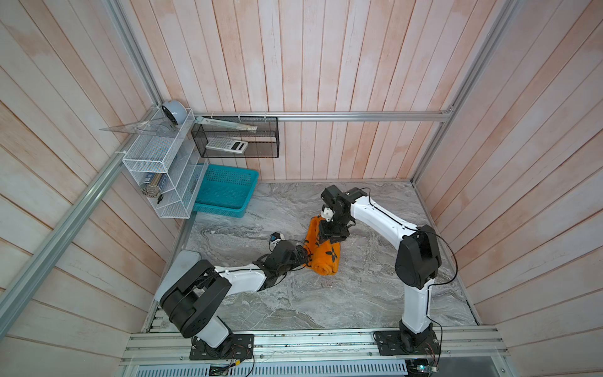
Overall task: Roll up the pillowcase
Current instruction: Roll the pillowcase at the center of the board.
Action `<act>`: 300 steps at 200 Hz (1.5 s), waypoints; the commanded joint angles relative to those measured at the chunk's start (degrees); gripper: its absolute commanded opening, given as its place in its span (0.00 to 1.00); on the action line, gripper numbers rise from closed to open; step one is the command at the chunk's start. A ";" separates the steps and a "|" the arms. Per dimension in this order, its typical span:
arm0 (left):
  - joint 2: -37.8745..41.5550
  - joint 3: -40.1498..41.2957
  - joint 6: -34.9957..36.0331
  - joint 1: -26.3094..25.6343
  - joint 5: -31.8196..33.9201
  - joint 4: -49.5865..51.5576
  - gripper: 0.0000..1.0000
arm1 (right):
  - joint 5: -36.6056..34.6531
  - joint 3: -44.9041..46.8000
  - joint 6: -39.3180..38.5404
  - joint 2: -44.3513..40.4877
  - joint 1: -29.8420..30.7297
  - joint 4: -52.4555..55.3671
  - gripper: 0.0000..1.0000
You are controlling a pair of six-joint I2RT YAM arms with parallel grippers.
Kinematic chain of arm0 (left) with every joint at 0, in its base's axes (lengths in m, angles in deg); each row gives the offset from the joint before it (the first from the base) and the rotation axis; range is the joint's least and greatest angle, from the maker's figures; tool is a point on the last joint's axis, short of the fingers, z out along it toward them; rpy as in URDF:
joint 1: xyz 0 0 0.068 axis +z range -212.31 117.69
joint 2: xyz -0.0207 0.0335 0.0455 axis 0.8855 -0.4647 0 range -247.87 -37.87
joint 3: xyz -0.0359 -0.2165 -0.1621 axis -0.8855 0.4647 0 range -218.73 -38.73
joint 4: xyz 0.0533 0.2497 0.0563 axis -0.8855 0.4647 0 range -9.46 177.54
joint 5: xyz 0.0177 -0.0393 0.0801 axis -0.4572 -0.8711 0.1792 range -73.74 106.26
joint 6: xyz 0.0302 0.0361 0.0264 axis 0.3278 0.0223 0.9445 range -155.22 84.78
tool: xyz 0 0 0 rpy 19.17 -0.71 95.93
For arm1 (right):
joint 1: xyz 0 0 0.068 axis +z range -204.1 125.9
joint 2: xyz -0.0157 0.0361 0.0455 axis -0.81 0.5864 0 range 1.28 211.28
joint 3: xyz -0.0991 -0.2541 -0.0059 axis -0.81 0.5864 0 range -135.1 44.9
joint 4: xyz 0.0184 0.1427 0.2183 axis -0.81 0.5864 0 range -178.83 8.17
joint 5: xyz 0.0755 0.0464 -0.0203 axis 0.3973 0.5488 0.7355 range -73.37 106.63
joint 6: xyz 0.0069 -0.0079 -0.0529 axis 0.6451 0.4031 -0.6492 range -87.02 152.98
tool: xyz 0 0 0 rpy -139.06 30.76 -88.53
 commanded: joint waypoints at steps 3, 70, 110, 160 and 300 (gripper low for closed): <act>2.92 4.15 -2.73 0.34 4.02 3.94 0.99 | 0.97 -5.26 -2.36 4.02 1.66 1.88 0.50; 13.08 3.21 1.20 0.52 9.75 11.31 0.99 | 11.27 -9.75 -0.21 14.66 2.45 -9.72 0.51; 14.07 -0.35 5.94 0.57 10.97 11.25 1.00 | 14.03 -5.94 1.70 16.64 1.07 -15.25 0.51; 8.52 -5.06 9.68 0.58 8.43 6.22 1.00 | 17.92 -1.42 4.00 14.39 -1.31 -20.01 0.52; -9.71 -10.46 9.22 0.56 2.79 8.18 0.73 | 21.18 -0.67 12.02 1.03 -9.16 -26.62 0.56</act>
